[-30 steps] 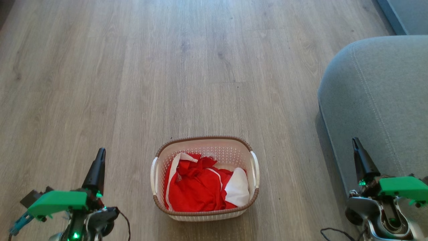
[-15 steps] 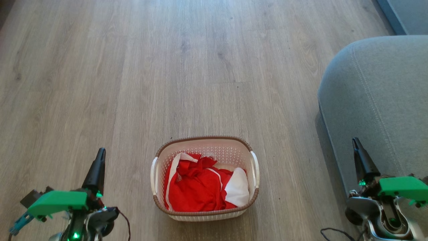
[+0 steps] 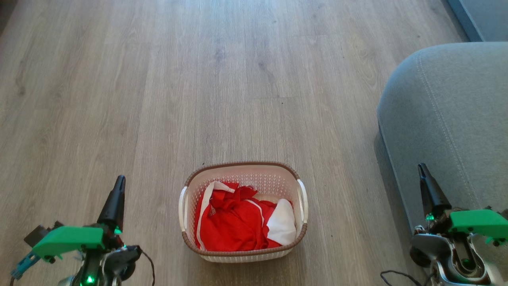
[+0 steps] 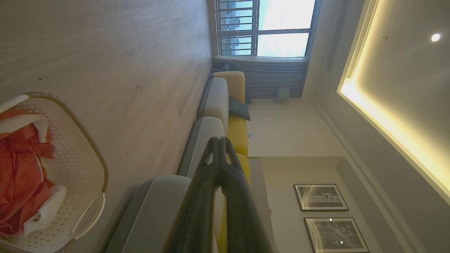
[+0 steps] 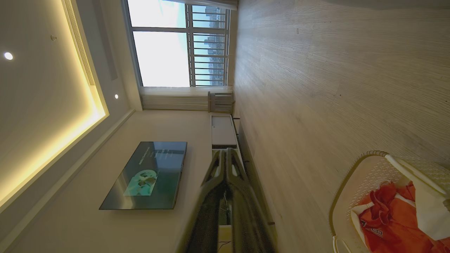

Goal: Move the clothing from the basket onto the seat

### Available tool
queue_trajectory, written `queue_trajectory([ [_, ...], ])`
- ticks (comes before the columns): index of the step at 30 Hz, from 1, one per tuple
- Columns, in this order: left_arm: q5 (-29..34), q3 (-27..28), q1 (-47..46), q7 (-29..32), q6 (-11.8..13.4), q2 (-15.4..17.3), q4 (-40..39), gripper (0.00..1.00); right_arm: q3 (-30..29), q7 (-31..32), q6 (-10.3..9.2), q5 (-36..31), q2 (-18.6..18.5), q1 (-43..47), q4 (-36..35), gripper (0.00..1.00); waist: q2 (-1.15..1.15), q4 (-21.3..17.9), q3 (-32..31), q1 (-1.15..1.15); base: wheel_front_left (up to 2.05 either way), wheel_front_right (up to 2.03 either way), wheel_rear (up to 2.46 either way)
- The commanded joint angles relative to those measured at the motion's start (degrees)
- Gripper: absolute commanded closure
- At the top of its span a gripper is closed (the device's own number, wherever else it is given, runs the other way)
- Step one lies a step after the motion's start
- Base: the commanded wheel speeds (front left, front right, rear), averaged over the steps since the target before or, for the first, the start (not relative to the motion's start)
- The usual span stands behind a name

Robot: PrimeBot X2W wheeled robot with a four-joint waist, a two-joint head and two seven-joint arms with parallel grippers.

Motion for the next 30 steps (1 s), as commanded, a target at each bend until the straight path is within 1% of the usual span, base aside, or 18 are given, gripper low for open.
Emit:
queue_trajectory([
  [1, -0.33, 1.93, -1.61, 0.41, -0.53, 0.53, -1.95, 1.0, 1.02, 0.3, 0.0, 0.35, -0.22, -1.34, -2.29, 1.0, 0.0, 0.0, 0.0, 0.0, 0.0, 0.0, 0.0],
  [16, -0.33, 1.93, -1.61, 0.41, -0.53, 0.53, -1.95, 1.0, 1.02, 0.3, 0.0, 0.35, -0.22, -1.34, -2.29, 1.0, 0.0, 0.0, 0.0, 0.0, 0.0, 0.0, 0.0],
  [17, 0.01, -0.02, 0.0, -0.03, 0.07, -0.03, 0.16, 0.0, 0.04, -0.02, 0.01, -0.01, 0.02, -0.01, 0.19, 0.0, 0.0, 0.0, 0.0, 0.0, 0.0, 0.0, 0.0],
  [21, 0.03, -0.35, 1.48, -0.12, 0.1, -0.33, 3.26, 0.0, 0.29, -0.04, 0.0, -0.03, 0.47, 1.23, 3.45, 0.0, 0.0, 0.0, 0.02, 0.0, 0.0, 0.0, 0.0],
  [30, 1.13, -1.0, 0.15, -1.44, 0.05, 0.01, 3.68, 0.0, 1.33, -0.85, 0.0, -1.19, -0.19, -0.01, 3.2, 0.0, 0.0, -0.01, -0.35, 0.0, 0.0, 0.0, 0.0],
])
